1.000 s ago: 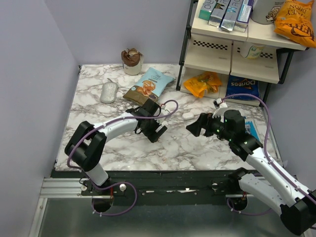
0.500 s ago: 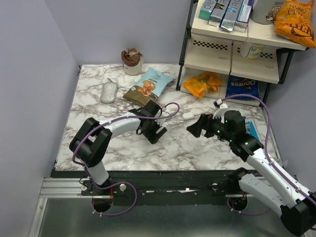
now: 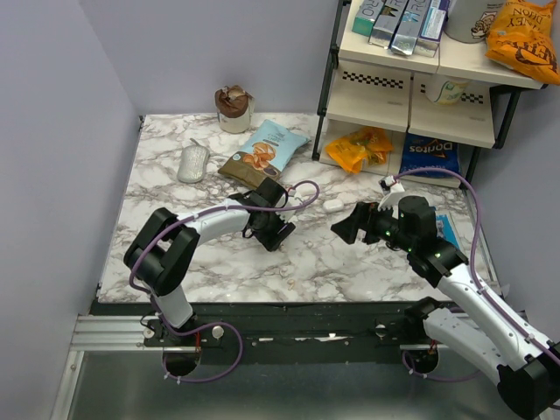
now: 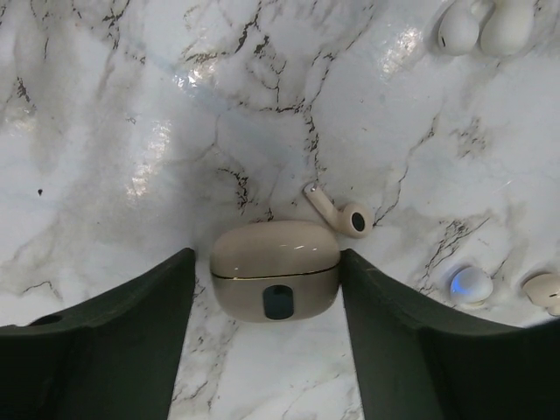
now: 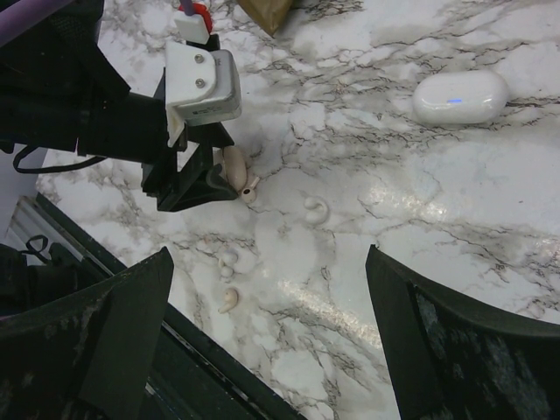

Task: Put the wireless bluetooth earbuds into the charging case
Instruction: Pick up the charging case at the center of the board.

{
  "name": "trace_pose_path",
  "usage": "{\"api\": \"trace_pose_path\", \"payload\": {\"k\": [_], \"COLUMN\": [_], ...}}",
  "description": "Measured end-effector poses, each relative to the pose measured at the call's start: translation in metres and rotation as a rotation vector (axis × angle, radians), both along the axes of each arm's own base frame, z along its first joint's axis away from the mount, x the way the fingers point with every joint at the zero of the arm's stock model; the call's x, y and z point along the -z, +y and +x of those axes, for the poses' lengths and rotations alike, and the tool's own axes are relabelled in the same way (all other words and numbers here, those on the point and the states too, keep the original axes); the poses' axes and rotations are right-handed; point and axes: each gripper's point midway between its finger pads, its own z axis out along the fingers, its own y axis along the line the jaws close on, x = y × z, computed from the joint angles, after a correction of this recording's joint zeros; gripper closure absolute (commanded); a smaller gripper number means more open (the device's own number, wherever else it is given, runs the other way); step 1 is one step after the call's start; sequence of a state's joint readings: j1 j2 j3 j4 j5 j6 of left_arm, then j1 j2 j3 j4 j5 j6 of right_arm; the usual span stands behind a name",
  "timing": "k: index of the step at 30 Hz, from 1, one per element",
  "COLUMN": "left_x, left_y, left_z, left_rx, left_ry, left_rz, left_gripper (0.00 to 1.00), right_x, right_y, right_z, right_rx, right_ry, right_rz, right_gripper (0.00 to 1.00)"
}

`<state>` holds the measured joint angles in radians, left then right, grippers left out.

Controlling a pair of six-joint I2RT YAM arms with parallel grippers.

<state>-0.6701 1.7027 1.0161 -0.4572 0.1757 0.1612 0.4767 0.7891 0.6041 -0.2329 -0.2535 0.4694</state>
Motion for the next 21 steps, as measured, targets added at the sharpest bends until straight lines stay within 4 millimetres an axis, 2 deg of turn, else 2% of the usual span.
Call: {"api": "trace_pose_path", "payload": {"k": [5,7,13,18,21], "left_x": [0.000,0.000,0.000,0.000,-0.001], "left_y": [-0.001,-0.002,-0.002,-0.001,-0.001], "left_z": [-0.001,-0.001,0.002,0.010,0.021], "left_rx": [-0.007,-0.020,-0.127,-0.276,-0.376], "left_ry": [0.004,0.006,0.006,0.009,-0.002], "left_rz": [-0.002,-0.006,-0.002,0.002,0.015], "left_gripper": [0.47,0.56,0.74,0.78,0.64], "right_x": [0.000,0.000,-0.001,-0.004,-0.005], "right_y": [0.000,0.000,0.000,0.000,0.000], "right_z": [0.000,0.000,0.000,-0.001,-0.002], "right_rx": [0.000,0.000,0.002,0.006,0.009], "right_ry": [0.001,0.001,0.001,-0.001,-0.001], "right_rz": [0.000,0.000,0.005,0.017,0.024], "right_gripper": [0.00,0.00,0.00,0.00,0.00]}}
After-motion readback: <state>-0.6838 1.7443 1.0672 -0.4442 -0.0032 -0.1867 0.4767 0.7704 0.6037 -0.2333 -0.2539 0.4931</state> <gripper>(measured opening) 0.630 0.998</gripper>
